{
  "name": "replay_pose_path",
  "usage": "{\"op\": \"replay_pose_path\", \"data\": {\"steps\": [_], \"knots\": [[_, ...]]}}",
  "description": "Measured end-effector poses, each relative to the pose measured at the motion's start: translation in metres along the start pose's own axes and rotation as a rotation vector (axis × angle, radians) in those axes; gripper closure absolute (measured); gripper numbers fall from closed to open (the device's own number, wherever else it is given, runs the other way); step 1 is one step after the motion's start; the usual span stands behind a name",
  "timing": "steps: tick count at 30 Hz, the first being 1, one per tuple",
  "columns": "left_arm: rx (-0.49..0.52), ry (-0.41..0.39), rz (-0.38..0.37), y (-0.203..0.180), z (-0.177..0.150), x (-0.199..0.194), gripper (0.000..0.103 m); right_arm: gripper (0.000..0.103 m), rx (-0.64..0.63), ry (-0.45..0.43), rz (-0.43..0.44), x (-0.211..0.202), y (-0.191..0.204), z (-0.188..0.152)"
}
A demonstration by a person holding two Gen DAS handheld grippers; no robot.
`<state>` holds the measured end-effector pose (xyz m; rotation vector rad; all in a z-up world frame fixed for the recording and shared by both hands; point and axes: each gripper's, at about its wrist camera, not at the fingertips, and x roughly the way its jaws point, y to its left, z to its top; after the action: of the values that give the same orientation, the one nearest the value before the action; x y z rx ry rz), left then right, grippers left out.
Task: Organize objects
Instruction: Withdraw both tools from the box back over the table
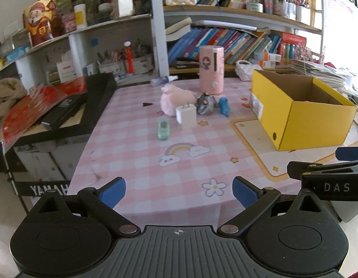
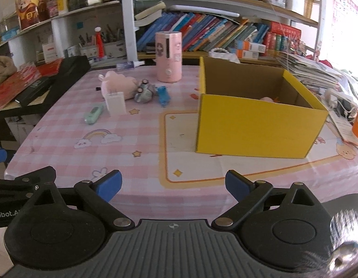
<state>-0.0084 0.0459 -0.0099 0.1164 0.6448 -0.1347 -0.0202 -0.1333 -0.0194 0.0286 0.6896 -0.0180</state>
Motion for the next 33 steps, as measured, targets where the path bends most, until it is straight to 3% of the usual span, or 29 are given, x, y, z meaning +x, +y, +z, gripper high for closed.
{"op": "replay_pose_path", "data": {"steps": [20, 24, 28, 33], "knots": [[-0.065, -0.009, 0.052, 0.029, 0.012, 0.017, 0.003, 0.007, -0.070, 0.000, 0.089, 0.034, 0.031, 0.025], [-0.085, -0.004, 0.053, 0.032, 0.021, 0.032, 0.003, 0.012, -0.089, -0.008, 0.109, 0.046, 0.033, 0.038], [-0.101, -0.003, 0.066, 0.035, 0.032, 0.045, 0.003, 0.031, -0.100, -0.004, 0.126, 0.063, 0.033, 0.053], [-0.124, 0.011, 0.084, 0.037, 0.044, 0.067, 0.004, 0.035, -0.118, 0.002, 0.152, 0.088, 0.032, 0.074]]}}
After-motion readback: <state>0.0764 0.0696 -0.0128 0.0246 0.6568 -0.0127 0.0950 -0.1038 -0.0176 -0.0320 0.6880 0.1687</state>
